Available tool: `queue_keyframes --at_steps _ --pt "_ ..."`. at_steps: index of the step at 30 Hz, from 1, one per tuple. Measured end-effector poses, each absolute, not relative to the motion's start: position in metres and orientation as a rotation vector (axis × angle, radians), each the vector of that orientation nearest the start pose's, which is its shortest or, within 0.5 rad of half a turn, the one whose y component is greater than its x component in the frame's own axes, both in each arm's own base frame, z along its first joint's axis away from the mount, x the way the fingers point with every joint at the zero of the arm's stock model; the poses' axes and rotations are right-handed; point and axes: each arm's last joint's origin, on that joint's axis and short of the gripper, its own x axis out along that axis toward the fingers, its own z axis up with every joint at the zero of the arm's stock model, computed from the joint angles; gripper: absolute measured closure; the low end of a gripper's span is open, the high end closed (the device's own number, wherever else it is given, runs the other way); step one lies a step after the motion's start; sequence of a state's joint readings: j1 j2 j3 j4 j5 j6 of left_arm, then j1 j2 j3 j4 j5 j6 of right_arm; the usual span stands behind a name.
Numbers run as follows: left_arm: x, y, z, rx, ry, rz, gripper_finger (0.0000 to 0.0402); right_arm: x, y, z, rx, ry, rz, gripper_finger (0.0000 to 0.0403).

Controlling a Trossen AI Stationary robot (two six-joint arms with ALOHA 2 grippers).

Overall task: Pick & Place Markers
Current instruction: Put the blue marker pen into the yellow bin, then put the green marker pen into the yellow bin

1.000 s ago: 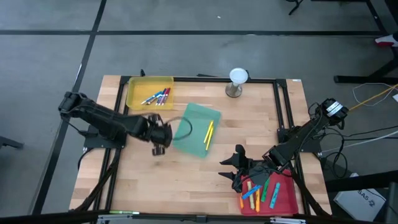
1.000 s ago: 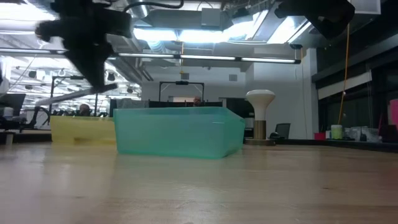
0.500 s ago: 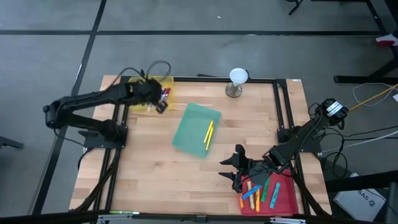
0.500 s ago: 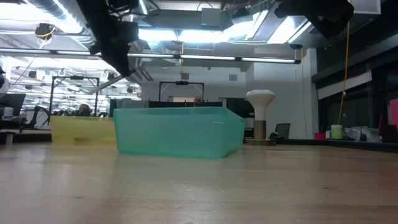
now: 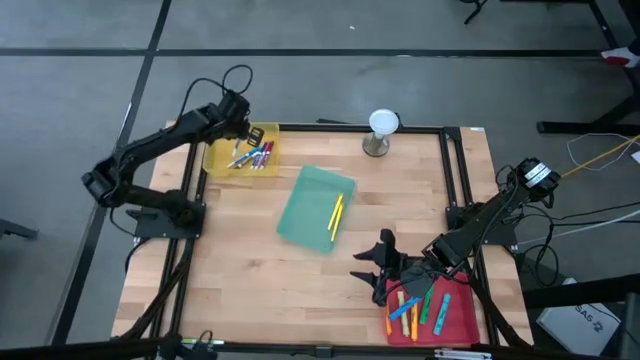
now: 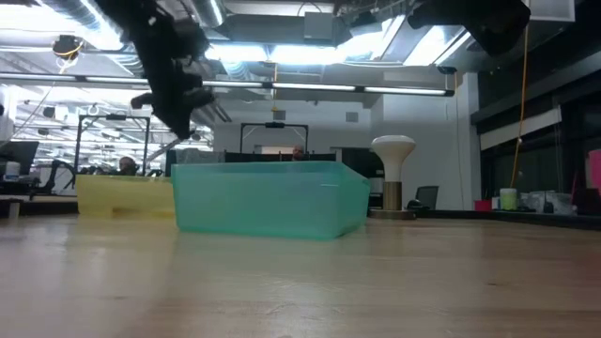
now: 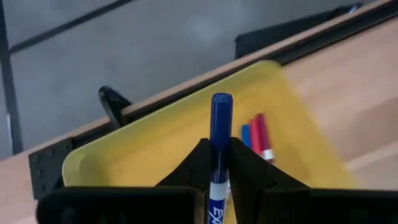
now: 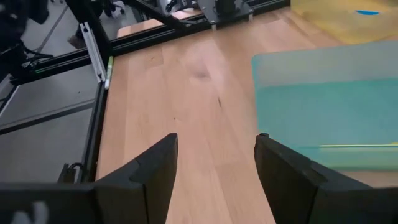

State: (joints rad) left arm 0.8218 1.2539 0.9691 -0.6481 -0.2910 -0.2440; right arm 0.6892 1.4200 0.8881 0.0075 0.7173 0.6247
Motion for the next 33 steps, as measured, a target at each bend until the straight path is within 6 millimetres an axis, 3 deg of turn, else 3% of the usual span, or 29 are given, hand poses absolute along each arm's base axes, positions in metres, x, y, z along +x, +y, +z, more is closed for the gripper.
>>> queue_keyframes --at_steps 5,13,24,33 --pt "0.158 0.208 0.249 -0.440 0.916 1.147 0.0373 0.243 0.175 0.247 0.278 0.364 -0.164 0.0194" --pt "0.157 0.225 0.224 -0.465 1.033 1.137 0.0373 0.243 0.175 0.248 0.302 0.348 -0.194 0.0194" --pt "0.157 0.226 0.219 -0.408 1.105 1.075 0.0245 0.243 0.174 0.247 0.348 0.344 -0.209 0.0194" --pt "0.162 0.217 0.222 -0.493 1.071 0.899 0.0229 0.246 0.170 0.247 0.388 0.338 -0.232 0.0194"
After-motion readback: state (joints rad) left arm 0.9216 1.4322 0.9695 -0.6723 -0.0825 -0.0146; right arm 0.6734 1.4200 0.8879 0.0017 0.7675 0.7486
